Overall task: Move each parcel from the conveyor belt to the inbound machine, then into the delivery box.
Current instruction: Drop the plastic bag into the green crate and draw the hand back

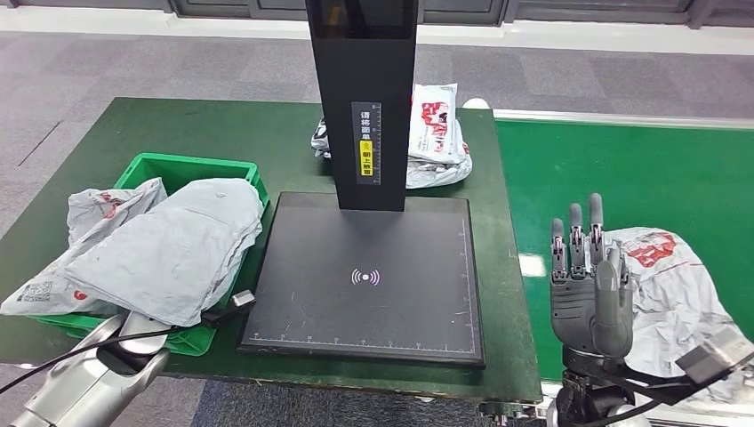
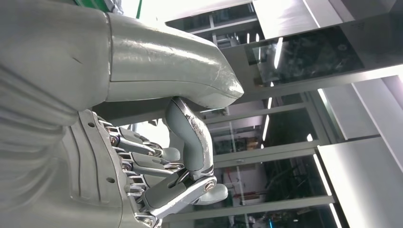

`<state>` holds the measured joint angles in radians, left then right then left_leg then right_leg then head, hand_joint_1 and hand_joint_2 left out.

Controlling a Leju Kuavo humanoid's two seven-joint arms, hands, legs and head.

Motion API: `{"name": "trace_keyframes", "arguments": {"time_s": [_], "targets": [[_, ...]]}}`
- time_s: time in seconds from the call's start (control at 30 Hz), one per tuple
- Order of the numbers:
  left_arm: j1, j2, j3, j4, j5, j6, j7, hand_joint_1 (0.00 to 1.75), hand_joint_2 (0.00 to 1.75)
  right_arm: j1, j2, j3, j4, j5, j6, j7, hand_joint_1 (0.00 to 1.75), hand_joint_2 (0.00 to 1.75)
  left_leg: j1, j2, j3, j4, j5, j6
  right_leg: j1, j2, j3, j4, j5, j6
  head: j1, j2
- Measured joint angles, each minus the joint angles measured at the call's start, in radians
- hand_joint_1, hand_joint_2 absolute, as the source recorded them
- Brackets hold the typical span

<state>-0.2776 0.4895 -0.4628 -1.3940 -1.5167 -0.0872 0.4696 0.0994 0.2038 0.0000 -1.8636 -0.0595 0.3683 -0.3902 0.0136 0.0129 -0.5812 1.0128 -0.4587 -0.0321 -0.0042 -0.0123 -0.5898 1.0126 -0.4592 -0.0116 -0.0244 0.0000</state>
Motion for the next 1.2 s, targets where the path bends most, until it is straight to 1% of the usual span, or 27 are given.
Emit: {"name": "trace_keyframes", "arguments": {"time_s": [0.13,0.2,0.3,0.4,0.47,0.5,0.57,0.63,0.7,0.8,0.87,0.93,1.0,1.1,1.2], "targets": [[0.006,0.004,0.003,-0.017,0.000,0.013,0.156,0.00,0.00,0.002,0.000,0.000,0.000,0.003,-0.007,0.010,0.00,1.75,0.000,0.000,0.000,0.000,0.000,0.000,0.000,0.000,0.000,0.000,0.000,0.000,0.000,0.000],[0.010,0.009,0.017,-0.037,0.000,0.044,0.205,0.00,0.00,0.006,0.000,0.000,0.000,0.005,-0.011,0.016,0.00,1.75,0.001,0.000,0.000,0.000,0.000,-0.001,0.000,0.000,-0.001,0.000,0.001,0.000,0.000,0.000],[0.021,0.015,0.058,-0.071,0.000,0.110,0.223,0.00,0.00,0.010,0.000,0.000,0.000,0.006,-0.013,0.019,0.00,1.75,0.001,0.001,0.000,0.000,0.001,-0.001,0.001,0.001,-0.001,0.000,0.000,-0.001,0.000,0.000],[0.042,0.016,0.129,-0.115,0.000,0.216,0.224,0.00,0.00,0.019,0.001,0.000,0.000,0.010,-0.014,0.019,0.00,1.75,0.002,0.002,0.000,0.000,0.000,-0.001,0.002,0.002,-0.002,0.000,0.000,-0.001,0.000,0.000],[0.052,0.008,0.186,-0.148,0.000,0.298,0.213,0.00,0.00,0.024,0.001,0.000,0.000,0.018,-0.015,0.019,0.00,1.75,0.002,0.002,-0.001,0.000,0.000,-0.001,0.002,0.002,-0.002,0.000,0.000,-0.001,0.000,0.000],[0.057,-0.005,0.218,-0.164,0.000,0.334,0.190,0.00,0.00,0.025,0.001,0.000,0.000,0.021,-0.016,0.020,0.00,1.75,0.001,0.001,-0.001,0.000,0.000,-0.001,0.002,0.002,-0.002,0.000,0.000,-0.001,0.000,0.000],[0.065,-0.045,0.302,-0.194,0.000,0.388,0.100,0.00,0.00,0.026,0.001,0.000,0.000,0.024,-0.019,0.020,0.00,1.75,0.001,0.001,-0.001,0.000,0.000,-0.001,0.002,0.001,-0.002,0.000,0.000,0.000,0.000,0.000],[0.066,-0.092,0.404,-0.217,0.000,0.411,0.007,0.00,0.00,0.027,0.001,0.000,0.000,0.024,-0.022,0.020,0.00,1.75,0.001,0.002,-0.001,0.000,0.000,-0.001,0.002,0.002,-0.002,0.000,0.000,-0.001,0.000,0.000],[0.065,-0.127,0.491,-0.231,0.000,0.416,-0.033,0.00,0.00,0.029,0.001,0.000,0.000,0.024,-0.025,0.020,0.00,1.75,0.001,0.005,0.000,0.000,0.000,-0.001,0.001,0.004,-0.003,0.000,0.000,-0.001,0.000,0.000],[0.064,-0.160,0.566,-0.243,0.000,0.417,-0.044,0.00,0.00,0.031,0.001,0.000,0.000,0.024,-0.027,0.021,0.00,1.75,0.001,0.004,0.000,0.000,0.000,-0.001,0.001,0.004,-0.002,0.000,0.000,-0.001,0.000,0.000],[0.057,-0.173,0.604,-0.243,0.000,0.411,-0.052,0.00,0.00,0.029,0.001,0.000,0.000,0.024,-0.028,0.023,0.00,1.75,0.002,0.004,-0.001,0.000,0.000,-0.001,0.002,0.004,-0.002,0.000,0.001,-0.001,0.000,0.000],[0.040,-0.174,0.644,-0.237,0.000,0.389,-0.058,0.00,0.00,0.027,0.001,0.000,0.000,0.024,-0.029,0.025,0.00,1.75,0.002,0.004,-0.001,0.000,0.000,-0.002,0.002,0.004,-0.002,0.000,0.001,-0.001,0.000,0.000],[0.024,-0.155,0.665,-0.228,0.000,0.343,-0.032,0.00,0.00,0.024,0.001,0.000,0.000,0.025,-0.029,0.028,0.00,1.75,0.003,0.004,-0.001,0.000,0.001,-0.002,0.003,0.004,-0.003,0.000,0.001,-0.001,0.000,0.000],[0.018,-0.094,0.641,-0.210,0.000,0.266,0.041,0.00,0.00,0.019,0.001,0.000,0.000,0.025,-0.029,0.029,0.00,1.75,0.003,0.004,-0.001,0.000,0.001,-0.002,0.003,0.004,-0.003,0.000,0.001,-0.002,0.000,0.000],[0.017,-0.058,0.620,-0.198,0.000,0.250,0.058,0.00,0.00,0.016,0.001,0.000,0.000,0.025,-0.029,0.030,0.00,1.75,0.003,0.003,-0.001,0.000,0.001,-0.002,0.003,0.004,-0.003,0.000,0.001,-0.002,0.000,0.000]]}}
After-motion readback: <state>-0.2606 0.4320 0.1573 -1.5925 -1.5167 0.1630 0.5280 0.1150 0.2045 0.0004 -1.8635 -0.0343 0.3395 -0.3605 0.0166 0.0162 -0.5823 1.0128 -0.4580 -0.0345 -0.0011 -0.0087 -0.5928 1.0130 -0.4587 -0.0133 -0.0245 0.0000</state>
